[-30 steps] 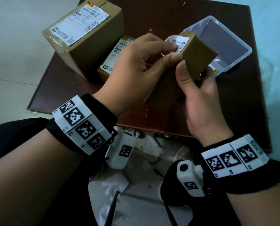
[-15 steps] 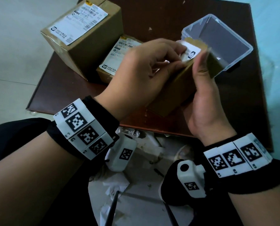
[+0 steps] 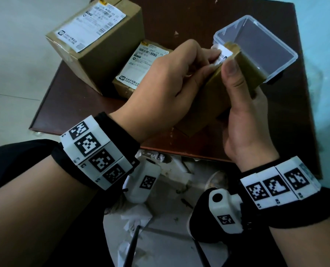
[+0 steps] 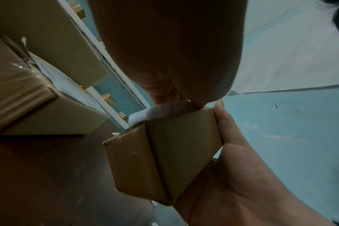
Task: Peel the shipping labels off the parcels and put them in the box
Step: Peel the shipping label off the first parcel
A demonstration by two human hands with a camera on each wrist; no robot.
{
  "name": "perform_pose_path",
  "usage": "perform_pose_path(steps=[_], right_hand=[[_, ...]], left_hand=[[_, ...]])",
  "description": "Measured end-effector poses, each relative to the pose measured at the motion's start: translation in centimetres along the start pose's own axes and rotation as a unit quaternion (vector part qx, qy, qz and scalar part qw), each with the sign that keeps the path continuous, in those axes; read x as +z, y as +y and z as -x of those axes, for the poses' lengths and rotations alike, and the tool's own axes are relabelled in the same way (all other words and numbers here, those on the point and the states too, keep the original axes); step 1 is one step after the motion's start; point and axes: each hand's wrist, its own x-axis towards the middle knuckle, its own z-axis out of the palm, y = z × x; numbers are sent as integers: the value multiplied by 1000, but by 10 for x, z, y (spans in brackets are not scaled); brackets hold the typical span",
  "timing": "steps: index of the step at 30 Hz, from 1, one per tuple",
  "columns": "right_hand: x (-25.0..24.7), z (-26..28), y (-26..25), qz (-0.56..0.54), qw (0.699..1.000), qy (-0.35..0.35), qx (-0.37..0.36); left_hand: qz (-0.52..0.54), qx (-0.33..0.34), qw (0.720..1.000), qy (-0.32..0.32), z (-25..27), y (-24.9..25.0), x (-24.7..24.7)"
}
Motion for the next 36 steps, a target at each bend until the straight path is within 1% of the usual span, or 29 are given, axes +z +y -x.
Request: perform_pose_path(steps=[4, 8, 11, 14, 17, 19, 22, 25, 27, 29, 32, 36], right_hand=[[1, 0, 0, -3, 1000, -15, -8], [-1, 0, 0, 2, 1000, -20, 14], [-3, 0, 1, -5, 1000, -25, 12], [-3, 0, 1, -10, 999, -39, 4], [-2, 1, -1, -15, 999, -46, 2], [-1, 2, -2, -9, 999, -52, 3], [0, 2, -5, 5, 998, -66, 5], [-2, 0, -8, -4, 996, -92, 9], [-3, -1, -8, -8, 995, -95, 2], [-2, -1, -5, -14, 997, -77, 0], [3, -1, 0, -13, 998, -60, -6], [3, -1, 1, -5, 998, -64, -28]], left_hand=[[3, 4, 1000, 5, -1, 1, -2], [23, 0, 999, -30, -3, 0, -6], [37, -4, 998, -50, -4, 1, -7], [49, -19, 997, -55, -3, -3, -7], [47, -49, 997, -46, -2, -4, -8], [81, -67, 993, -46, -2, -2, -8], [169, -119, 978, -43, -5, 5, -15], [215, -132, 967, -20, -5, 9, -18], [187, -131, 974, -11, -4, 12, -13], [135, -129, 982, 2, -2, 12, -6], [112, -125, 985, 26, -1, 11, 1], [74, -111, 990, 45, -2, 7, -1]])
